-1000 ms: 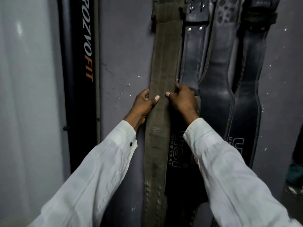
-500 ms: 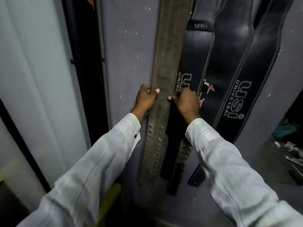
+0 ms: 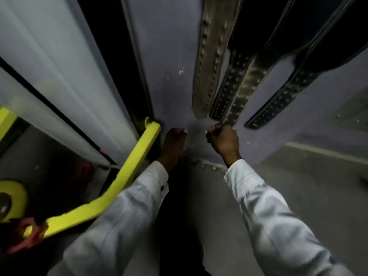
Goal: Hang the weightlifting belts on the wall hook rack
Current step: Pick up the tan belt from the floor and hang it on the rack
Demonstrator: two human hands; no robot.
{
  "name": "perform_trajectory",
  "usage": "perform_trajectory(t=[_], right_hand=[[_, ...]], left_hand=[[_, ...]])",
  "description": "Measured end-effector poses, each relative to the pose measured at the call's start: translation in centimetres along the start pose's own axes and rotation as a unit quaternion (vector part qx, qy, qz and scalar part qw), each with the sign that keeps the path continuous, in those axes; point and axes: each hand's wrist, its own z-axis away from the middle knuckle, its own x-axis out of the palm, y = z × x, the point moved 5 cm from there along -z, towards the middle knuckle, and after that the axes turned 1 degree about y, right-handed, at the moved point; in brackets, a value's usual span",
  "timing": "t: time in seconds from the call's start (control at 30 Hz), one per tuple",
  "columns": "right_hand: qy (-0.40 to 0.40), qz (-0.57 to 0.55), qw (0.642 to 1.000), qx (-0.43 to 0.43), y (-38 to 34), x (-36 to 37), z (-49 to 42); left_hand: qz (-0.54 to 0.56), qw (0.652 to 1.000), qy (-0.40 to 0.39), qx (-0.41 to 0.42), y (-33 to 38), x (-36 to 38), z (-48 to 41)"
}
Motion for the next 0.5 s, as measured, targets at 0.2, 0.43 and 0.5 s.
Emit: perform_trajectory(t=[0.2, 0.43, 0.5], right_hand=[[-0.125, 0.017, 0.99, 0.062, 16.4, 12.9, -0.4], [-0.316, 0.217, 0.923, -0.019, 30.8, 26.2, 0.8], [-0.345, 0.231, 0.91, -0.019, 35.2, 30.5, -0.1]], left_hand=[[0.101, 0.979, 0.01, -0.178, -19.8, 1.4, -0.6], [0.16, 0.93, 0.037, -0.328, -43.4, 2.8, -1.2], [0.106, 0.935, 0.038, -0.337, -49.1, 2.1, -2.1]])
